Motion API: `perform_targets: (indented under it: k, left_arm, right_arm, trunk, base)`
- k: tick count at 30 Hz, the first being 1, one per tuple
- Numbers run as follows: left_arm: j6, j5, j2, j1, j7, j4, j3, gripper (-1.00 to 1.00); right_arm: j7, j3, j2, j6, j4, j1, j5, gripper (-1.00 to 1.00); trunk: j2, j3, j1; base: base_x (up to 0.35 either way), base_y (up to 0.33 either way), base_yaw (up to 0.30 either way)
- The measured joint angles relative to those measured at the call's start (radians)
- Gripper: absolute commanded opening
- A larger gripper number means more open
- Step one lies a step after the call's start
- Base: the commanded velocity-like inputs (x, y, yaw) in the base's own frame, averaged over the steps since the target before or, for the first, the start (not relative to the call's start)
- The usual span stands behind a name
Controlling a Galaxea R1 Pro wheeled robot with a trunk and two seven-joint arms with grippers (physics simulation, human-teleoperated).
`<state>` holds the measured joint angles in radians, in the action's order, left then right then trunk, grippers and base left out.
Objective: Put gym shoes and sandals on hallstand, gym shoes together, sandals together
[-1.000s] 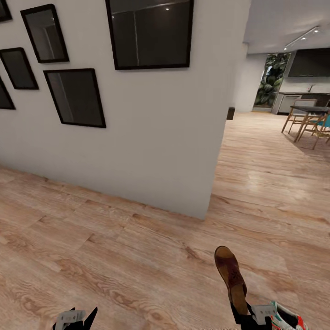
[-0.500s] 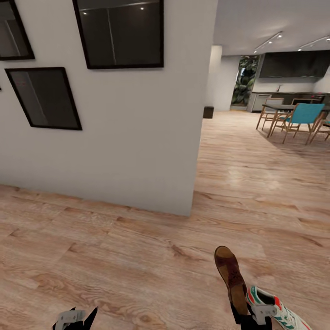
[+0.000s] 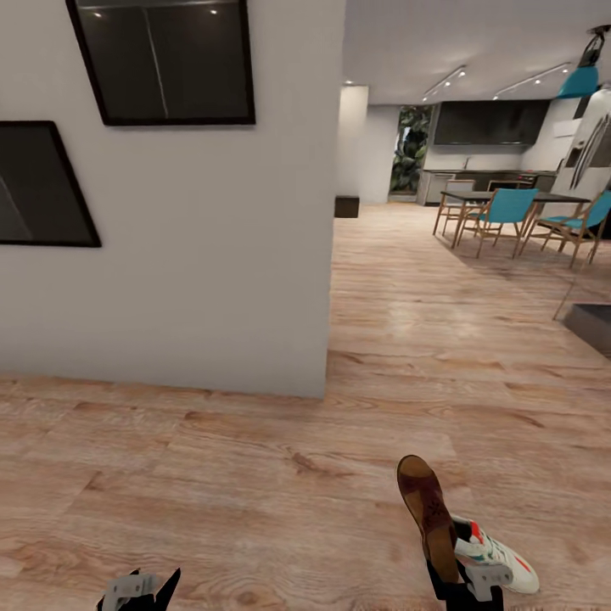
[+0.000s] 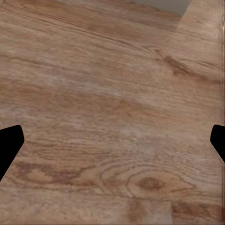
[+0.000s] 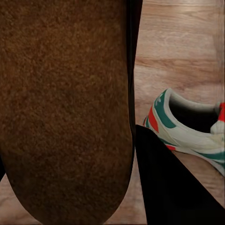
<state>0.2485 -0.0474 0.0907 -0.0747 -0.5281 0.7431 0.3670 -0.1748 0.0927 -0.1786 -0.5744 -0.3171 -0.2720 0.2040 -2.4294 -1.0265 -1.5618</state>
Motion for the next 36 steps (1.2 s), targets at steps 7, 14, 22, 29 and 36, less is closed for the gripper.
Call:
perform_targets:
  k: [7,14,22,29,36]
  left_arm:
    - [0.000,0.000,0.000,0.000,0.000,0.000,0.000,1.00]
    - [0.001,-0.001,0.000,0.000,0.000,0.001,0.000,1.00]
    - [0.001,-0.001,0.000,0.000,0.000,0.001,0.000,1.00]
    - [0.001,-0.001,0.000,0.000,0.000,0.001,0.000,1.00]
    - [0.001,-0.001,0.000,0.000,0.000,0.001,0.000,1.00]
  right_arm:
    - [0.000,0.000,0.000,0.000,0.000,0.000,0.001,-1.00]
    - [0.000,0.000,0.000,0.000,0.000,0.000,0.000,-1.00]
    - [0.000,0.000,0.000,0.000,0.000,0.000,0.001,-1.00]
    - [0.000,0.000,0.000,0.000,0.000,0.000,0.000,-1.00]
    - [0.000,0.000,0.000,0.000,0.000,0.000,0.001,-1.00]
  trunk:
    - [0.000,0.000,0.000]
    - [0.000,0.000,0.000]
    - [0.000,0.000,0.000]
    - [0.000,0.000,0.000]
    - [0.000,0.000,0.000]
  base:
    - [0.041,0.027,-0.262]
    - [0.199,0.178,-0.263]
    - [0.232,0.239,-0.263]
    - [0.231,0.249,-0.263]
    - [0.223,0.243,-0.263]
